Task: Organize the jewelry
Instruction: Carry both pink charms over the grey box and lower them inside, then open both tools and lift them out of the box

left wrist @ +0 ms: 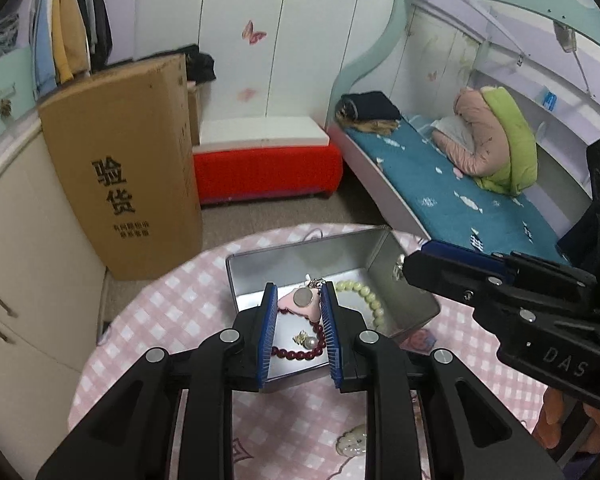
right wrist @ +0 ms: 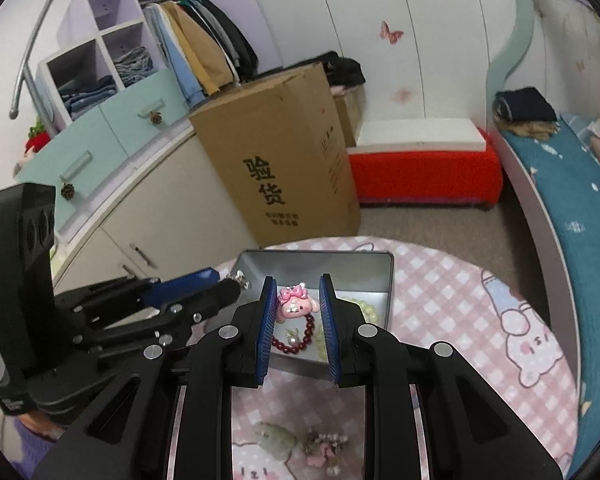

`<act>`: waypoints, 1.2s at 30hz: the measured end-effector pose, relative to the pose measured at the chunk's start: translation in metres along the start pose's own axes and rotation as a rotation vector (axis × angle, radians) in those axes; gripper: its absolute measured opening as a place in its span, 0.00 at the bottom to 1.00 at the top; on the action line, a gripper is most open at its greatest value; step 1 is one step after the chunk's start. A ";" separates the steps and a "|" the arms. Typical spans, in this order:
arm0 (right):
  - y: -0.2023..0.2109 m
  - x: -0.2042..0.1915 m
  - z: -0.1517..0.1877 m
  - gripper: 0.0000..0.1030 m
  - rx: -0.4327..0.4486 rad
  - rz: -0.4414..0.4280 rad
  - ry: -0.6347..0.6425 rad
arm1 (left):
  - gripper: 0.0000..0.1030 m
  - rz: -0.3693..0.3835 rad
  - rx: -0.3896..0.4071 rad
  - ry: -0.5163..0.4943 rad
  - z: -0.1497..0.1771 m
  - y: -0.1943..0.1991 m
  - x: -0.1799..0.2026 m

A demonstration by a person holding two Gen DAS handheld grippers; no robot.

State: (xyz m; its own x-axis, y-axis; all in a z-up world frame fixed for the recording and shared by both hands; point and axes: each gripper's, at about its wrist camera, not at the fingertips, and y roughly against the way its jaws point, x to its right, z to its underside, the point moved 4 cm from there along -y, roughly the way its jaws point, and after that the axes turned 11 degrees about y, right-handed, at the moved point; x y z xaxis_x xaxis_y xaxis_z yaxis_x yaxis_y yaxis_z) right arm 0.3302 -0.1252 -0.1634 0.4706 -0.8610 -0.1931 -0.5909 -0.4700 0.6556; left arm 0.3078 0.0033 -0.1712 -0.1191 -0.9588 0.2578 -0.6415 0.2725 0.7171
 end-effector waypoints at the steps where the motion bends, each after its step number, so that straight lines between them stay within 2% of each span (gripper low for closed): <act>1: -0.006 0.001 0.002 0.22 -0.011 -0.007 -0.008 | 0.20 -0.003 -0.006 0.003 0.001 -0.004 -0.002; 11: -0.032 0.008 0.014 0.22 -0.063 -0.011 -0.029 | 0.21 -0.016 -0.023 0.016 0.006 -0.016 -0.008; 25: -0.035 0.002 0.021 0.23 -0.075 -0.020 -0.040 | 0.21 -0.009 -0.021 0.031 0.007 -0.012 -0.008; 26: -0.033 0.001 0.021 0.23 -0.072 -0.022 -0.042 | 0.23 -0.009 -0.018 0.030 0.007 -0.010 -0.008; 28: -0.029 0.000 0.023 0.23 -0.066 -0.024 -0.042 | 0.38 -0.014 0.001 0.035 0.006 -0.005 -0.009; 29: -0.027 -0.001 0.023 0.23 -0.064 -0.023 -0.041 | 0.42 -0.016 0.014 0.040 0.007 -0.001 -0.009; 33: -0.011 -0.001 0.022 0.24 -0.043 -0.016 -0.039 | 0.44 -0.005 0.045 0.055 0.004 0.014 -0.008; 36: 0.006 -0.003 0.020 0.42 -0.011 0.013 -0.031 | 0.44 0.000 0.072 0.057 0.004 0.028 -0.005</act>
State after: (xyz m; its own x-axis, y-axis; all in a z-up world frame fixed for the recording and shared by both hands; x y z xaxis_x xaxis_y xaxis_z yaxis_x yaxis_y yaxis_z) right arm 0.3115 -0.1290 -0.1736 0.4426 -0.8726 -0.2065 -0.5893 -0.4566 0.6665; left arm 0.2869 0.0157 -0.1549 -0.0774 -0.9521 0.2957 -0.6943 0.2644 0.6694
